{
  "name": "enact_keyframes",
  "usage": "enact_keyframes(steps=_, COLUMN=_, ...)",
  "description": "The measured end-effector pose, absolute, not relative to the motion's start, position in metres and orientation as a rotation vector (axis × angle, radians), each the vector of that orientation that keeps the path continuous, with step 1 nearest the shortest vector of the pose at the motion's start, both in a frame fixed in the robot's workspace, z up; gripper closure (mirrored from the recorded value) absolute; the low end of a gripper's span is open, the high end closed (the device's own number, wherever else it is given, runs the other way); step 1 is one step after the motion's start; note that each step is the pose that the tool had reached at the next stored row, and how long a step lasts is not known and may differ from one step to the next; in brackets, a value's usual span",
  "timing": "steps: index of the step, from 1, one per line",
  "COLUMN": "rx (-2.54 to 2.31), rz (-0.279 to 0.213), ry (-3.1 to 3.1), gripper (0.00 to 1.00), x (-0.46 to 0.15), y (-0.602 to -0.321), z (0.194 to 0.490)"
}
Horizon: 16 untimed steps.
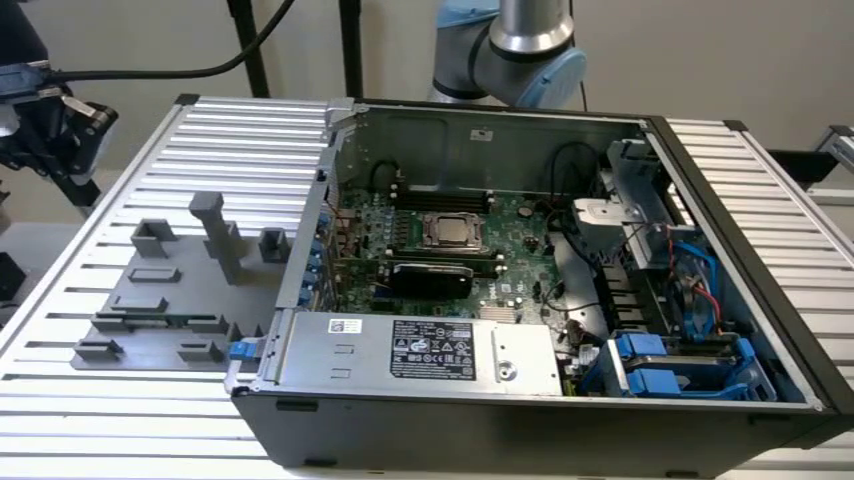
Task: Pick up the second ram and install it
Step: 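Pick up the second ram and move it above second insertion slot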
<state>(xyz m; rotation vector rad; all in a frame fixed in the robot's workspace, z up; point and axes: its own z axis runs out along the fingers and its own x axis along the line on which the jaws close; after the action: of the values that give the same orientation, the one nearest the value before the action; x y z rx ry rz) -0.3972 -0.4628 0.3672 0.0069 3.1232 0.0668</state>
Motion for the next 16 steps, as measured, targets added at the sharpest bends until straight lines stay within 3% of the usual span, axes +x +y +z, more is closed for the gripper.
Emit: enact_keyframes(steps=16, rx=-0.446, rz=0.07, ry=3.098, gripper=1.0, x=-0.3972, y=-0.4628, z=0.3646)
